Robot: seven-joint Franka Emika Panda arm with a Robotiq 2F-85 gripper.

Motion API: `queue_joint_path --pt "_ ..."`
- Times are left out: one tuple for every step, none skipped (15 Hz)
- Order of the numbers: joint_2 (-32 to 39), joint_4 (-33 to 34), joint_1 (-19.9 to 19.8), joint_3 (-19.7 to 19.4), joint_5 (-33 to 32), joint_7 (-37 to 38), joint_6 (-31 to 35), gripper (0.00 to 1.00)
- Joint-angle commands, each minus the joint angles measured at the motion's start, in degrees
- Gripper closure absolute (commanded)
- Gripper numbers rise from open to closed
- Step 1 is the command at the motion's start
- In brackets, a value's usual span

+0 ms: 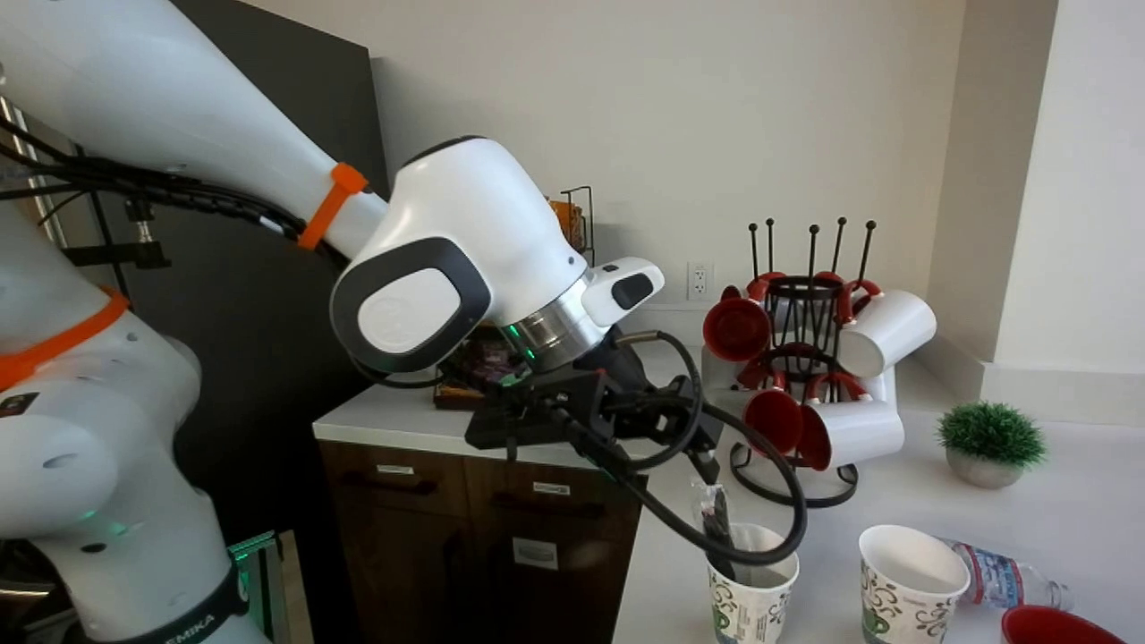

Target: Remove the white sachet from the mug

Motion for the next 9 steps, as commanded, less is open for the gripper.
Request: queue_joint_path --pt "2.9 0.3 2.9 -2.3 3.7 -3.5 5.1 0.00" --pt "3.0 0.3 5.4 -4.7 4.0 -3.5 5.6 0.00" --pt "3.1 0.1 7.6 -6.6 5.5 -4.1 6.2 0.00" --pt "3.3 0.0 9.2 -8.2 5.9 -4.3 6.8 0.00" --pt "3.3 0.0 10.8 -9.7 6.2 -4.2 6.9 0.00" --pt "3.6 0.1 12.1 -11.2 6.3 -4.2 7.1 0.00" --pt "3.8 0.3 13.0 -12.3 5.9 -4.0 7.2 0.00" --pt "4.1 0.5 13.9 -13.5 5.5 -3.8 7.3 0.00" --pt "4.5 0.7 14.3 -14.3 4.9 -3.4 7.7 0.00"
